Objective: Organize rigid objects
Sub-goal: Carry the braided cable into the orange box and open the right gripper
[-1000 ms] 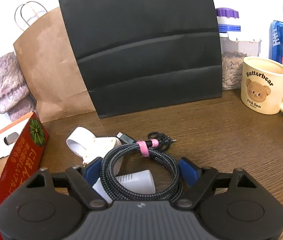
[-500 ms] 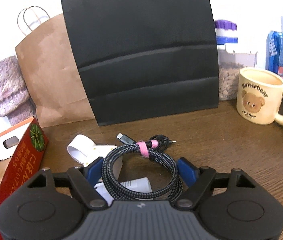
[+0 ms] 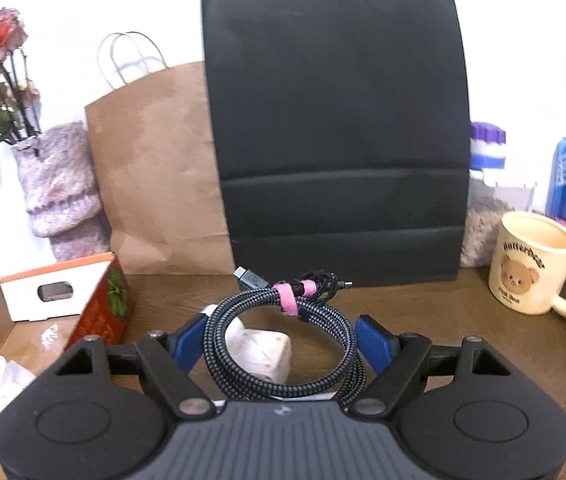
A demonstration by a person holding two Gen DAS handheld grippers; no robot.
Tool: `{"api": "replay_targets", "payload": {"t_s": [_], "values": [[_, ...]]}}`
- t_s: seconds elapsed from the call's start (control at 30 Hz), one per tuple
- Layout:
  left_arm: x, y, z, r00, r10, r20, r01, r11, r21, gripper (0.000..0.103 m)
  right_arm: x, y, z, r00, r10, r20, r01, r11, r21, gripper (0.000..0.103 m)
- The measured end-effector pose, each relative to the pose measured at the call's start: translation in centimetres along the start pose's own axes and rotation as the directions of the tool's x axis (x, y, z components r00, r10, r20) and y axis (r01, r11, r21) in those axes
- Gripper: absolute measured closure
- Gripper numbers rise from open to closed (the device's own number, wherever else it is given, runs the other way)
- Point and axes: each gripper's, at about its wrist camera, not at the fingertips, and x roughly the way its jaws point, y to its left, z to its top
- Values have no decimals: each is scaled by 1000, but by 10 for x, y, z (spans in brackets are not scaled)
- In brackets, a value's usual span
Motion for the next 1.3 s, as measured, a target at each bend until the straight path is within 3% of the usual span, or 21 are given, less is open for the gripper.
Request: {"api": "replay_targets", "payload": {"t_s": [0.33, 0.63, 1.07, 1.3], "values": [[0, 0, 0, 1000, 1, 1, -1, 1000, 1, 93, -18, 35, 12, 996, 49, 76, -45, 997, -64, 24], [0, 0, 0, 1000, 1, 0, -1, 1000, 1, 93, -29, 91, 18, 981, 159, 109, -146, 982, -120, 24], [0, 0, 0, 1000, 0, 1, 0, 1000, 0, 93, -35, 175, 6, 946, 319, 49, -306, 935, -180, 24], [0, 0, 0, 1000, 2, 2, -2, 1000, 4, 93, -27, 199, -5, 942, 336, 11, -327, 923, -205, 24]]}}
